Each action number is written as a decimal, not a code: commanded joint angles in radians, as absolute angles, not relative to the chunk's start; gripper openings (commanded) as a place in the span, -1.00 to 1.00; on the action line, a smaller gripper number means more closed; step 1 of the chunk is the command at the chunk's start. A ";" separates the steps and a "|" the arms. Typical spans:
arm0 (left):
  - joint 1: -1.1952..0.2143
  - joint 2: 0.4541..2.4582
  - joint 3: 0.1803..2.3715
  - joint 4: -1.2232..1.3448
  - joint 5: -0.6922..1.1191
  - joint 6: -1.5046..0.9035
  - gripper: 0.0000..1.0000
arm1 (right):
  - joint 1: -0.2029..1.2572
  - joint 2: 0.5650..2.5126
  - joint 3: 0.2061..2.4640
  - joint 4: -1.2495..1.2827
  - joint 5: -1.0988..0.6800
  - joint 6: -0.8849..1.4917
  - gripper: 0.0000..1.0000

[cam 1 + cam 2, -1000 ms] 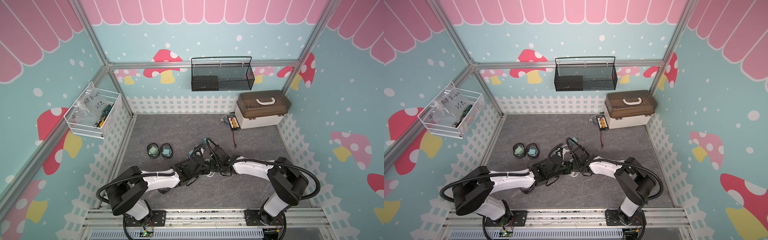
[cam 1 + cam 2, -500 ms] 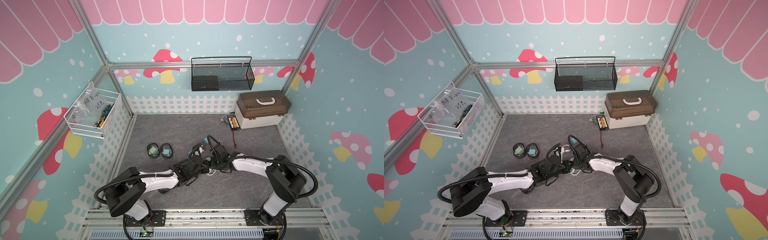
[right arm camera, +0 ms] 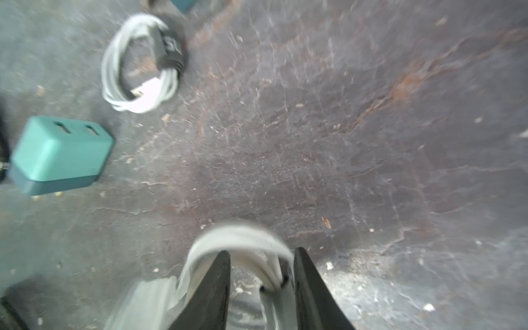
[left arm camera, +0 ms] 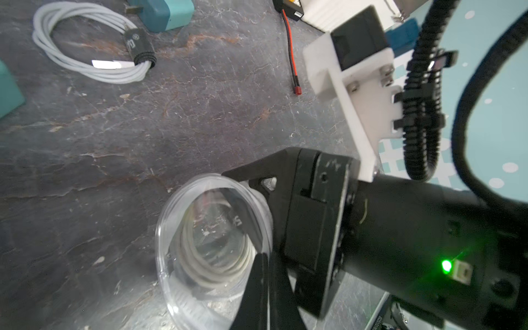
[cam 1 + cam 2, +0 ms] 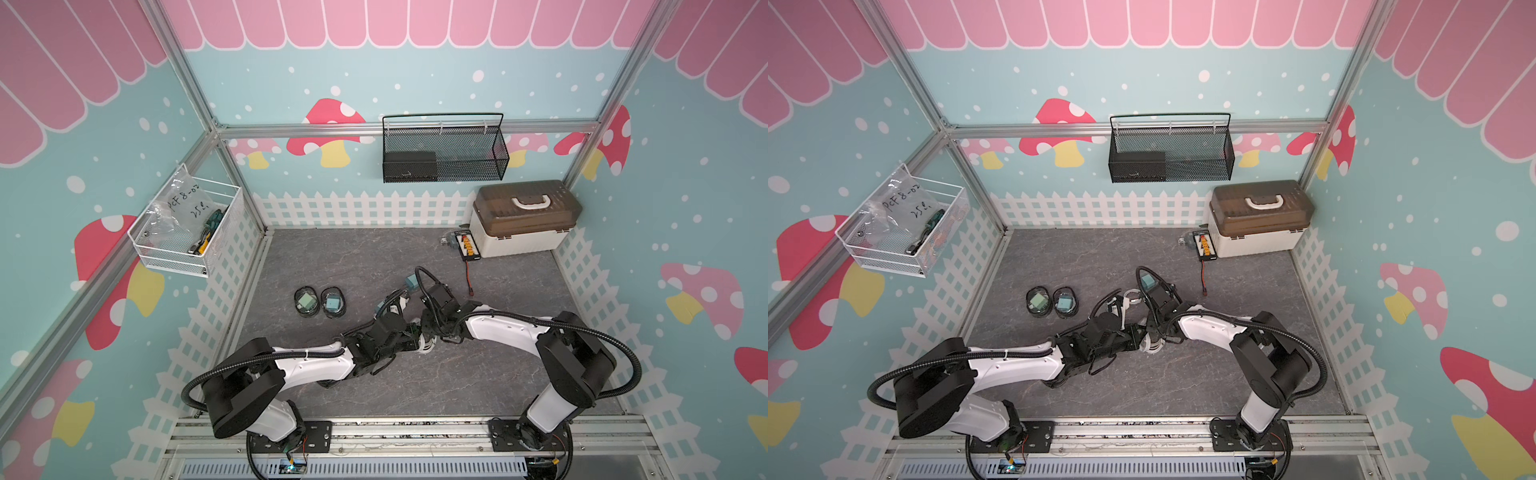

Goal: Pack away charging kits
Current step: Adjust the charging cable in the storage bag, then pick up the plug from the center of the board.

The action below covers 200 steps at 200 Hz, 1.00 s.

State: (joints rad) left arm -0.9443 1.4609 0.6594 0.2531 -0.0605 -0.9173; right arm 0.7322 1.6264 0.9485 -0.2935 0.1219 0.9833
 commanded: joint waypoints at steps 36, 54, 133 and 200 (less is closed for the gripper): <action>-0.883 1.294 0.594 0.092 -0.106 -0.925 -1.00 | 0.681 1.513 0.971 -0.324 0.176 0.913 -0.14; -0.852 1.233 0.561 0.037 -0.112 -0.922 -1.00 | 0.677 1.545 1.032 -0.342 0.216 0.850 -0.01; -0.688 0.968 0.454 -0.167 -0.089 -0.893 -1.00 | 0.663 2.066 1.651 -0.591 0.302 0.760 0.39; -0.648 1.045 0.454 -0.099 -0.013 -0.882 -1.00 | 0.649 2.397 2.076 -0.852 0.442 0.765 0.42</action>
